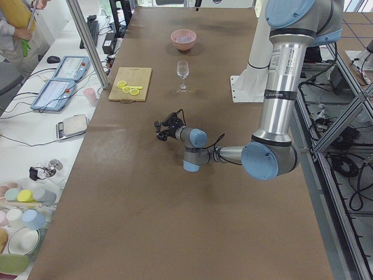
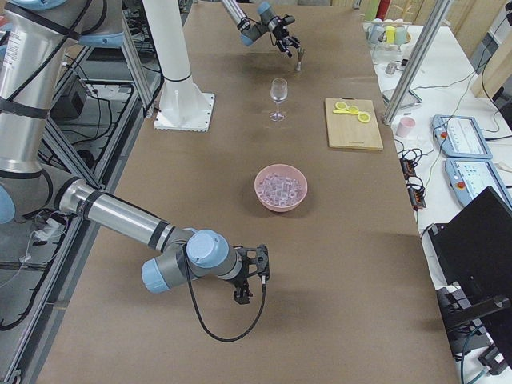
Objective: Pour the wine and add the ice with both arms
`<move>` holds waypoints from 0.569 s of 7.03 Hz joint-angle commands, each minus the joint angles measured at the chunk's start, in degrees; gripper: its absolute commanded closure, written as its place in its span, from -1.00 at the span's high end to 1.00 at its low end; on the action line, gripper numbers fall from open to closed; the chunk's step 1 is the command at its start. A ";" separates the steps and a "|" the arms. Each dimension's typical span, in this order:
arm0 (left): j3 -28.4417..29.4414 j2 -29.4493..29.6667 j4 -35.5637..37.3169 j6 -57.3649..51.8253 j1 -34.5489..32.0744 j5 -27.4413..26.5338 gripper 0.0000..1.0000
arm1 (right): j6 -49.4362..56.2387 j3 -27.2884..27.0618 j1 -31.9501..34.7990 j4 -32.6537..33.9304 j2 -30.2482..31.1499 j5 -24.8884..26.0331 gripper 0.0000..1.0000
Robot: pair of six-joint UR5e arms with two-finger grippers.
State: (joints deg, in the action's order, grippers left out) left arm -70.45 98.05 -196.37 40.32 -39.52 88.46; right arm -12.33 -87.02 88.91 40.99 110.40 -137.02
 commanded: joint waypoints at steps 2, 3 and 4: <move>0.66 0.39 -0.15 0.11 0.32 -3.37 0.94 | -0.07 -0.52 0.03 -0.12 -0.01 0.00 1.00; 0.66 0.31 -0.07 0.19 0.32 -6.69 0.94 | -0.07 -0.69 0.03 -0.03 -0.01 0.00 1.00; 0.66 0.39 0.11 0.02 1.37 -9.86 0.94 | -0.07 -0.69 0.12 -0.03 -0.01 0.00 1.00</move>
State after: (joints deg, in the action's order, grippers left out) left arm -69.80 98.40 -196.42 40.45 -38.93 82.19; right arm -12.38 -87.62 88.97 40.93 110.39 -137.02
